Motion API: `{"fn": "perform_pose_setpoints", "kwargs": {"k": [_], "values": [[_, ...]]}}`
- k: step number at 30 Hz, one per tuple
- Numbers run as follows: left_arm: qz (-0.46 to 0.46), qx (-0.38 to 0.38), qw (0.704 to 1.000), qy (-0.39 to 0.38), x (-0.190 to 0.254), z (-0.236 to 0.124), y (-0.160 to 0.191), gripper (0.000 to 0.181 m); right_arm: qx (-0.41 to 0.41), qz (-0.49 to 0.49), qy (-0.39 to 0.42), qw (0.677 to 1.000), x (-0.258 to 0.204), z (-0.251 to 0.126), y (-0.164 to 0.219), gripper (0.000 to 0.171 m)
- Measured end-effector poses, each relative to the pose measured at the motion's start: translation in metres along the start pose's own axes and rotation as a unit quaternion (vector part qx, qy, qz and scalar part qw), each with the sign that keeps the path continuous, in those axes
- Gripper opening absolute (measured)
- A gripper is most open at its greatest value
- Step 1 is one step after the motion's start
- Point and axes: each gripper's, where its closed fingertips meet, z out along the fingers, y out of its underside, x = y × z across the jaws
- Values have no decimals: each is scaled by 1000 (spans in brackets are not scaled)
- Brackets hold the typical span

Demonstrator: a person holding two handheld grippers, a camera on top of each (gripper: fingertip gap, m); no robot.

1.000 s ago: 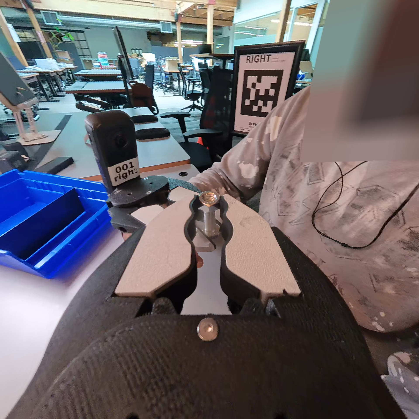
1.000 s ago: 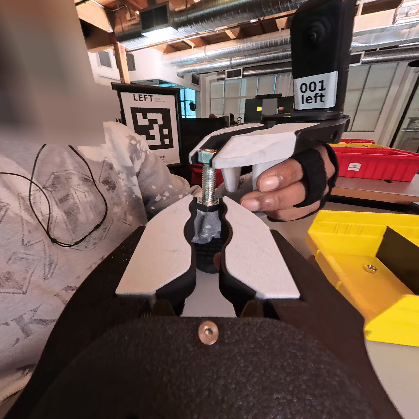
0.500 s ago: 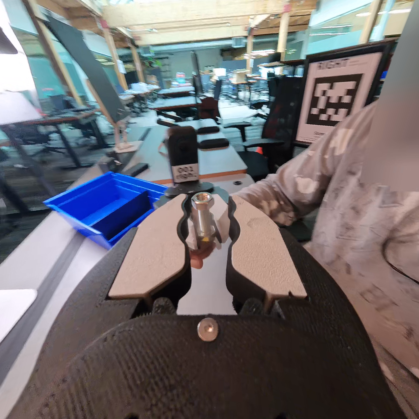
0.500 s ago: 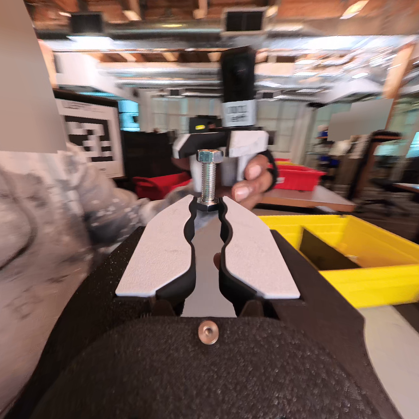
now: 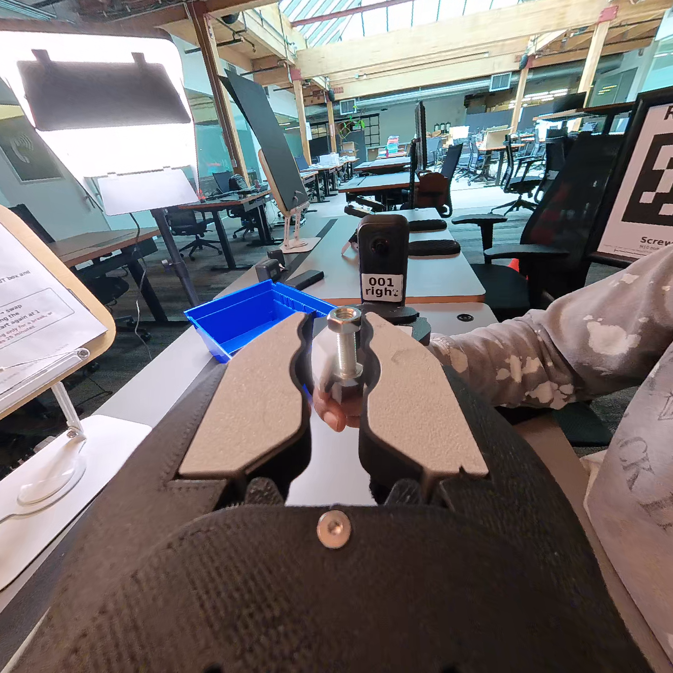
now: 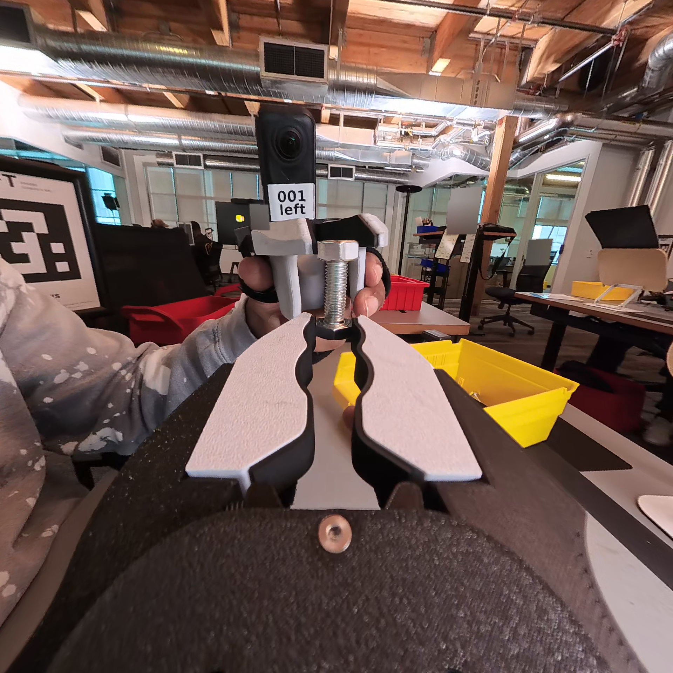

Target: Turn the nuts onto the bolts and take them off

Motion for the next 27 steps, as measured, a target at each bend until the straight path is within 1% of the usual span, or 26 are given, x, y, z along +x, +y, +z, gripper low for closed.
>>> {"fn": "perform_pose_setpoints", "kwargs": {"k": [3,7,9,12,15,19,22,27], "values": [[1,6,1000,-5,-3,-5,-3,20,17,3,-15,1000,-4,-2,-5,18],[-8,17,1000,-15,-11,-11,-6,19,24,4,-24,999,-6,-3,-9,18],[-14,18,1000,-3,-6,-9,-7,24,19,7,-10,1000,-1,-3,-7,18],[-14,11,1000,-11,-4,-1,-4,31,0,0,18,1000,7,-3,-1,18],[-16,-7,999,-30,-10,5,6,32,-6,-5,29,1000,9,-2,1,18],[-37,6,999,-27,-17,2,6,33,2,1,24,1000,11,-6,-2,18],[-28,10,998,-60,-28,-2,7,23,23,7,12,1000,12,-11,-7,18],[-46,17,999,-22,-18,0,5,28,15,1,27,1000,17,-11,-4,19]]}}
